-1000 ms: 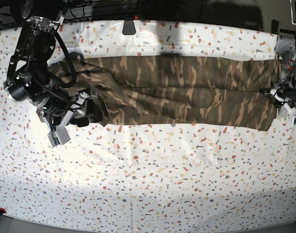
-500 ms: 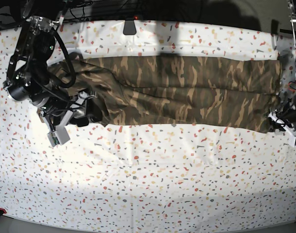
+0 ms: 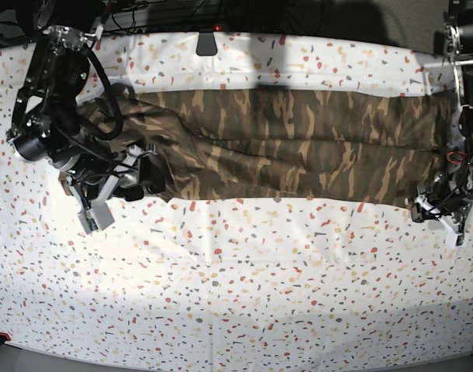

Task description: Fold the T-shirt properly

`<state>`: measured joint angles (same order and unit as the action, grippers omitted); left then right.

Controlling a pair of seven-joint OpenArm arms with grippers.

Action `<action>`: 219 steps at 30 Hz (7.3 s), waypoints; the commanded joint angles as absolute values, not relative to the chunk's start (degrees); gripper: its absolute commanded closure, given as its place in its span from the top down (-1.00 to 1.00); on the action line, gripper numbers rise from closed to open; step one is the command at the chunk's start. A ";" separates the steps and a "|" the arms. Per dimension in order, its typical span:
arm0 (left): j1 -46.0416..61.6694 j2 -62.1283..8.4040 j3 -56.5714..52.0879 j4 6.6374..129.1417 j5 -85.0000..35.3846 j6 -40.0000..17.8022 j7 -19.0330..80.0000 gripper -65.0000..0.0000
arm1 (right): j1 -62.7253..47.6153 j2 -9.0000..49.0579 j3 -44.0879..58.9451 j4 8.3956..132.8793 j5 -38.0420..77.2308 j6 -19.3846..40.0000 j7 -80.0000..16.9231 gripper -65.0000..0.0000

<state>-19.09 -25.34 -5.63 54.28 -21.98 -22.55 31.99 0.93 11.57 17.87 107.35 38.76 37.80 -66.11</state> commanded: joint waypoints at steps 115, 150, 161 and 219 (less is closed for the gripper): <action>10.46 -33.67 -6.04 100.01 -11.97 -11.33 39.90 -1.00 | 1.87 12.05 18.00 108.42 39.24 38.17 -64.93 -0.15; -11.90 -42.72 -6.07 59.68 -47.31 -33.39 55.37 0.06 | 1.87 12.05 18.00 108.42 39.48 38.17 -67.46 -0.15; -14.31 -42.59 -6.04 44.75 -69.45 -40.00 68.60 0.06 | 1.87 12.05 18.00 108.42 39.48 38.17 -67.40 -0.15; -13.32 -42.33 -5.96 44.77 -85.00 -40.00 77.28 -1.00 | 1.89 12.05 18.00 108.42 39.46 38.17 -67.18 -0.15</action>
<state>-12.53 -40.99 -5.63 44.23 -83.68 -39.59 76.90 0.93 11.60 17.91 107.35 38.30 37.82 -68.45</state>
